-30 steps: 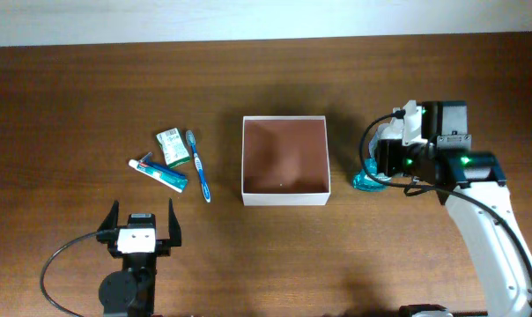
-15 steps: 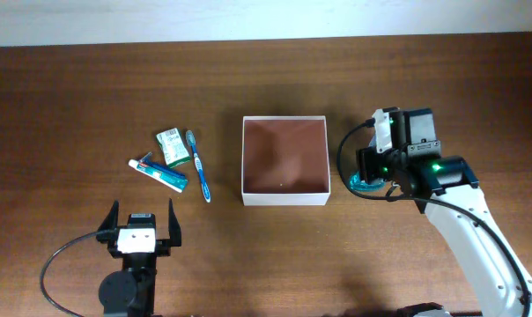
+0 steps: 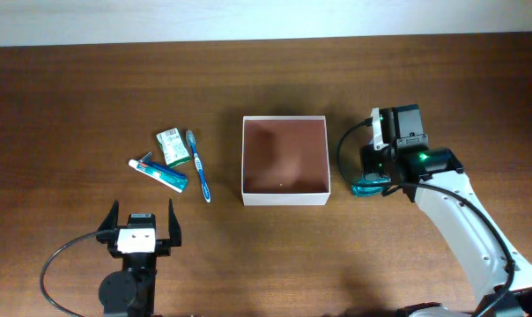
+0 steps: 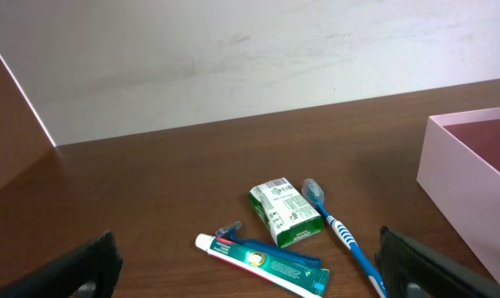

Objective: Pack container
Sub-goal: 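Reach the right gripper to the Listerine bottle and grasp its neck, then lift the Listerine bottle with the right gripper and place it in the box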

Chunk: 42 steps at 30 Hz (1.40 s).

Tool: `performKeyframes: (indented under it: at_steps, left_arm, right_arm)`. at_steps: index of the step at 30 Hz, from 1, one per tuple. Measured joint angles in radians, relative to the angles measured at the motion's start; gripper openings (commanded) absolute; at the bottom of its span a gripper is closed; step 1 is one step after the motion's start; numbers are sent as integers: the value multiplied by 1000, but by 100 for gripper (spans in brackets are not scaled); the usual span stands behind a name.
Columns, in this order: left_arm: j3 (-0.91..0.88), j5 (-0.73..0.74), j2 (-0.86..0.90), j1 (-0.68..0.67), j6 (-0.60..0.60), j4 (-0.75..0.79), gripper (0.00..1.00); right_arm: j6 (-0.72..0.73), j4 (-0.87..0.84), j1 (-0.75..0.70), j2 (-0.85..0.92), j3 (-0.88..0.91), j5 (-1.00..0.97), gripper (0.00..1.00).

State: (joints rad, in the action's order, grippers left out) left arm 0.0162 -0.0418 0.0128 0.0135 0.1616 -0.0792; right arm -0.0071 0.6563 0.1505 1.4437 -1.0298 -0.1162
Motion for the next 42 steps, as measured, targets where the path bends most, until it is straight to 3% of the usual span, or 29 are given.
performKeyframes:
  at_steps: [5, 10, 13, 30, 40, 42]
  left_arm:
    - [0, 0, 0, 0, 0, 0, 99]
    - [0, 0, 0, 0, 0, 0, 99]
    - [0, 0, 0, 0, 0, 0, 99]
    - [0, 0, 0, 0, 0, 0, 99]
    - [0, 0, 0, 0, 0, 0, 99]
    - [0, 0, 0, 0, 0, 0, 99]
  right_arm:
    - [4, 0, 0, -3, 0, 0, 43]
    - [8, 2, 0, -39, 0, -3, 73]
    - [9, 17, 0, -52, 0, -8, 75]
    - [71, 80, 0, -173, 4, -11, 61]
    - [90, -95, 0, -187, 156, -11, 59]
    - [89, -105, 0, -198, 161, -12, 54]
